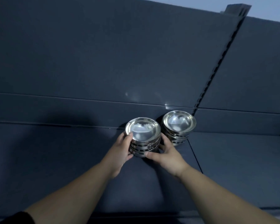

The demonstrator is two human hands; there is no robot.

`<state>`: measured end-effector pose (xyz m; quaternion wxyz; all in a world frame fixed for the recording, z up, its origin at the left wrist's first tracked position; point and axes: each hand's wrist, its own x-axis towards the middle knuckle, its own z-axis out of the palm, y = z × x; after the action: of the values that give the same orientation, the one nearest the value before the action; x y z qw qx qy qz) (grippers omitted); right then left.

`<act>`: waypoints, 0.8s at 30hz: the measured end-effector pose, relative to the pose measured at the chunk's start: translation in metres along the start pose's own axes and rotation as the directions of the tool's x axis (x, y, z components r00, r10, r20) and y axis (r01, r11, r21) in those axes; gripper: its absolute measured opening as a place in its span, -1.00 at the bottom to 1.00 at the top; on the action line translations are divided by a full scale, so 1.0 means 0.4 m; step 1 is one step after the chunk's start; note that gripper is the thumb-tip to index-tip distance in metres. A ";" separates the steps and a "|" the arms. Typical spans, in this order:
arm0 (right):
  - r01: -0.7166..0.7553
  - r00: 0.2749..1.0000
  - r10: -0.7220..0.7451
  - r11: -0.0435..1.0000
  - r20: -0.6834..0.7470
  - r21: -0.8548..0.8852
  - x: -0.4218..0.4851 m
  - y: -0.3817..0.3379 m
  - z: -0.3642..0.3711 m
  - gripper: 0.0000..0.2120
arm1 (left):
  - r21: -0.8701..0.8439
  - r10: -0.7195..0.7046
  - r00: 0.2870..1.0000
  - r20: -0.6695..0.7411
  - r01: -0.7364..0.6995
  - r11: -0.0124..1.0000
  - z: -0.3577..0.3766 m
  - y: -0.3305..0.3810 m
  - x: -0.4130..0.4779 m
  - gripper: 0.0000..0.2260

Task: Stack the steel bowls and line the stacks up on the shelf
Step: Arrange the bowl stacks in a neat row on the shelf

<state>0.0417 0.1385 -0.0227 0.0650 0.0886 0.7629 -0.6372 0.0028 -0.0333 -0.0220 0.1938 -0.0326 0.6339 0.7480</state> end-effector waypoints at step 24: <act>0.002 0.938 0.042 0.992 -0.344 0.128 -0.809 0.254 -0.751 -0.16 | 0.024 0.037 0.921 0.388 -0.051 0.998 0.893 -0.275 -0.486 -0.67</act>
<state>0.3838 0.4347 0.0025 -0.0692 0.2108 0.7194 -0.6582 0.2891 0.2750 0.0016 0.2988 0.1332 0.5962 0.7332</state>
